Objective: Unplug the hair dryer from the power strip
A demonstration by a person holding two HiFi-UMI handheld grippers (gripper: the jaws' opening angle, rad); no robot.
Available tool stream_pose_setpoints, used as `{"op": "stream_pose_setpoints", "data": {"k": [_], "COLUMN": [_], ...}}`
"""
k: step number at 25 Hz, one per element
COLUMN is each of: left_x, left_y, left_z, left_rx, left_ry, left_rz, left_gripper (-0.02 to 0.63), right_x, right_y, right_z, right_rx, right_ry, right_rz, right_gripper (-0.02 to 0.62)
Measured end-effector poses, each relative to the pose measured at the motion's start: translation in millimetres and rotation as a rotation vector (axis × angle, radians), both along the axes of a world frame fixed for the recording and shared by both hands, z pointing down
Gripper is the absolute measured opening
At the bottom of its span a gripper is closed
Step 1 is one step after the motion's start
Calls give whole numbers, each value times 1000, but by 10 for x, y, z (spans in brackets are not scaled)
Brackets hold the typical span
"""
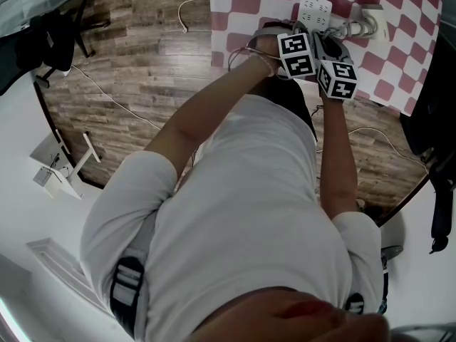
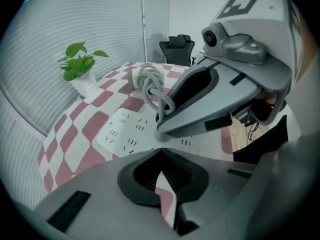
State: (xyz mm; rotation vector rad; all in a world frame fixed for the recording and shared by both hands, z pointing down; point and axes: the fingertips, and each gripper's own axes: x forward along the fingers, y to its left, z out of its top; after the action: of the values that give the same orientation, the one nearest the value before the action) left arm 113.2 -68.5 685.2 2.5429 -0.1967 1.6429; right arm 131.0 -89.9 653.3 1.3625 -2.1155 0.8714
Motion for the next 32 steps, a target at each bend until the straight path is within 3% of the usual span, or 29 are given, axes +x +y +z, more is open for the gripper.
{"op": "stream_pose_setpoints", "data": {"k": [14,19,32], "left_x": [17,18,6], "left_y": [0,-6,-1], "left_z": [-2,-13,-12], "left_rx": [-18,-34,-34], "left_ry": [9,16,11], "left_rz": [-5,-11,-15], "left_gripper": [32,31,32], "right_x": [-5,-8,6], "right_y": [18,55,85], "right_z": [-19,-247,-277], "right_rx": [31,77,68], "right_ry": [41,40,26], "right_rz": [-73,-68,-60], "right_gripper": [66,66,66]}}
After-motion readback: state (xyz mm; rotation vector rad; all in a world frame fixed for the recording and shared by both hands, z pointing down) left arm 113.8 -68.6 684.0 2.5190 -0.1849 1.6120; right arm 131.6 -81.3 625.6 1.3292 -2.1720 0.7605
